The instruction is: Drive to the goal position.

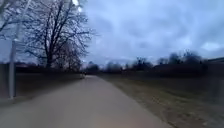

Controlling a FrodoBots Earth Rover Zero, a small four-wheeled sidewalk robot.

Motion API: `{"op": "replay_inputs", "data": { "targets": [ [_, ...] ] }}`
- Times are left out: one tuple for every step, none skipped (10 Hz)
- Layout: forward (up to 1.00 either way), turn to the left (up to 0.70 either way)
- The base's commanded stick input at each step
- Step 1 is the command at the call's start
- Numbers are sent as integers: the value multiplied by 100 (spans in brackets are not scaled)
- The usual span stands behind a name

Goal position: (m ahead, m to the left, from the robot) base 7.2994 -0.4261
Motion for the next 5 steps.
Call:
{"op": "replay_inputs", "data": {
  "targets": [
    [100,4],
    [100,4],
    [100,4],
    [100,4],
    [100,4]
  ]
}}
